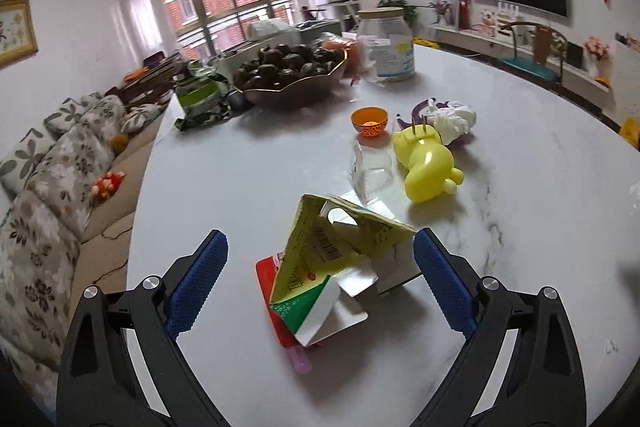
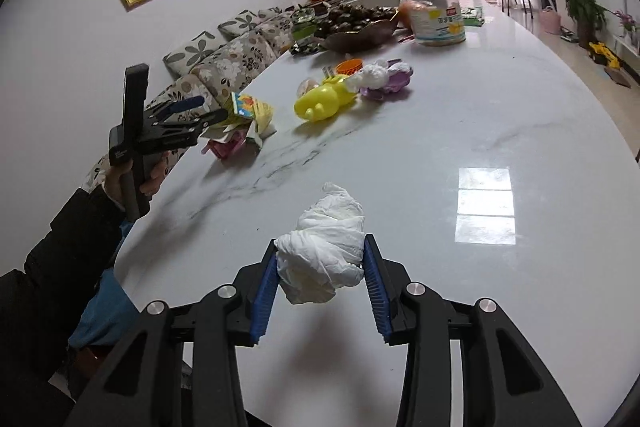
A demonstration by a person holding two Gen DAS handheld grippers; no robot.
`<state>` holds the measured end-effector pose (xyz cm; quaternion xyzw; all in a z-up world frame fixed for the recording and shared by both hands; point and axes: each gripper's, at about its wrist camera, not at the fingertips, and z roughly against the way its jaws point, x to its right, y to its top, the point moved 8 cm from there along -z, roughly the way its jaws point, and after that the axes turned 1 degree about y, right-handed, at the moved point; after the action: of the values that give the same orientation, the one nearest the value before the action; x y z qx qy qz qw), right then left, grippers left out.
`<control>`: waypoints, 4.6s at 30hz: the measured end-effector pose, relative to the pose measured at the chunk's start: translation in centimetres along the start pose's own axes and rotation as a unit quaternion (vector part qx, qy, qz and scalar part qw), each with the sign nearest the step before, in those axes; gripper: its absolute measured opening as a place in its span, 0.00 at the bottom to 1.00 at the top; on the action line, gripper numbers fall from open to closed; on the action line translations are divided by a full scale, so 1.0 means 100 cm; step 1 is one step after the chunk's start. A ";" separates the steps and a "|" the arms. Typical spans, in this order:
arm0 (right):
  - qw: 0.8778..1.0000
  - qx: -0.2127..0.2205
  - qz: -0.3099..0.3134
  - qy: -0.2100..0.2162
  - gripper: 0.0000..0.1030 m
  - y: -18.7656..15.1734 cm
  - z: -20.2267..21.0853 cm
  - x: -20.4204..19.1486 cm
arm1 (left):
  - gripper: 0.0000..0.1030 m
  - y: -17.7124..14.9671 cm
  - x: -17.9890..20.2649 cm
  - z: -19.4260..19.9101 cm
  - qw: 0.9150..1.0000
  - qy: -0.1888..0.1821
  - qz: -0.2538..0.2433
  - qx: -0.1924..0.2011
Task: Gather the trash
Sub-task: 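Grasp the crumpled white tissue with the right tool while the left grasps the yellow-green juice carton, then carry the tissue and juice carton to the trash bag and open both tools, then grasp the yellow pig-shaped toy with the right tool while the left grasps the red-and-pink toy, then carry the pig toy and red toy to the trash bag and open both tools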
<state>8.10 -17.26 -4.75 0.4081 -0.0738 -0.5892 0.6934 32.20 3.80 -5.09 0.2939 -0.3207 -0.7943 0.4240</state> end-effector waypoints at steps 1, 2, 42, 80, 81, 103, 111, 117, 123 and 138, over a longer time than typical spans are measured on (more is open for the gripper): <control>1.000 0.001 0.000 -0.001 0.40 0.000 0.000 0.001 | 0.89 0.001 -0.002 -0.004 1.000 -0.010 0.004 -0.003; 1.000 0.002 -0.001 -0.004 0.40 0.001 -0.001 0.002 | 0.89 0.002 -0.004 -0.009 1.000 -0.016 0.008 -0.007; 0.986 -0.149 0.060 0.044 0.39 -0.203 0.037 -0.056 | 0.10 -0.228 0.276 0.203 0.986 -0.084 0.095 -0.107; 0.996 -0.056 0.036 0.057 0.66 0.011 -0.024 -0.063 | 0.88 -0.106 0.097 0.191 0.987 0.060 0.152 0.007; 0.998 -0.043 0.013 0.051 0.66 0.036 -0.045 -0.057 | 0.88 -0.101 0.083 0.175 0.985 0.069 0.158 0.003; 0.979 -0.098 0.047 -0.172 0.46 0.128 -0.214 -0.011 | 0.88 -0.057 -0.025 0.030 0.986 0.065 0.144 -0.045; 0.981 -0.125 0.088 -0.123 0.46 0.061 -0.151 -0.009 | 0.42 -0.058 -0.014 -0.038 0.985 0.003 0.125 -0.118; 0.986 -0.105 0.088 -0.099 0.46 0.036 -0.125 -0.012 | 0.29 -0.074 0.018 0.000 0.982 0.020 0.153 -0.112; 0.993 -0.097 0.048 -0.055 0.46 0.012 -0.102 -0.017 | 0.29 -0.107 0.060 0.055 0.971 0.055 0.196 -0.125; 0.994 -0.049 0.078 0.052 0.46 -0.099 0.040 -0.089 | 0.29 -0.165 0.186 0.194 0.973 0.104 0.174 -0.112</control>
<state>-4.33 -11.13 -5.24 0.3968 -0.0406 -0.5147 0.7590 1.17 -0.03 -9.22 0.2656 -0.2298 -0.7043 0.6169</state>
